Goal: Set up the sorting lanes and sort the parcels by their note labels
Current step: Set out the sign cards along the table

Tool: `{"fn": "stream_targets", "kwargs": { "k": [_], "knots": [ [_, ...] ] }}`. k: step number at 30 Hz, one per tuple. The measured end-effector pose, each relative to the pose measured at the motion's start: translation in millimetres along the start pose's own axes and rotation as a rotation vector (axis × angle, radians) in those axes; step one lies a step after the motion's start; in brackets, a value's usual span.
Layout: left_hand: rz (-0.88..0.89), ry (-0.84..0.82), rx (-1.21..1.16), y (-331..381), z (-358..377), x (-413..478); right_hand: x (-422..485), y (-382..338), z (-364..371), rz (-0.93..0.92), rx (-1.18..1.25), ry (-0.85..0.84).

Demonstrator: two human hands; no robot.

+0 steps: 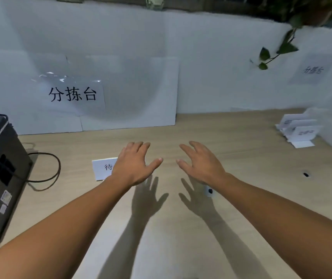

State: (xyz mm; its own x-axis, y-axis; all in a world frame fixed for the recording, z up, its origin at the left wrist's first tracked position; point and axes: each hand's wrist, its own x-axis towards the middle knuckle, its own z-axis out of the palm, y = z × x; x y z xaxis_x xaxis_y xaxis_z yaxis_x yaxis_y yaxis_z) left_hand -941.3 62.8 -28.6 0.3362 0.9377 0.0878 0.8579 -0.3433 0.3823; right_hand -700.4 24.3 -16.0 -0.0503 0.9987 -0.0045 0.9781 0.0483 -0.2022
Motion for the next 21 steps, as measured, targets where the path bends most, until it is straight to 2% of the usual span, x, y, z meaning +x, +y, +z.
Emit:
{"fn": "stream_targets", "kwargs": {
  "k": [7,14,21],
  "knots": [
    [0.185,-0.006,0.039,202,9,-18,-144,135,-94,0.143,-0.054,0.134],
    [0.366,-0.028,0.024,449,56,-53,-321,300,-176,0.291,-0.078,0.256],
    [0.425,-0.04,0.043,643,116,-84,-446,445,-223,0.409,-0.037,0.314]
  ]
}}
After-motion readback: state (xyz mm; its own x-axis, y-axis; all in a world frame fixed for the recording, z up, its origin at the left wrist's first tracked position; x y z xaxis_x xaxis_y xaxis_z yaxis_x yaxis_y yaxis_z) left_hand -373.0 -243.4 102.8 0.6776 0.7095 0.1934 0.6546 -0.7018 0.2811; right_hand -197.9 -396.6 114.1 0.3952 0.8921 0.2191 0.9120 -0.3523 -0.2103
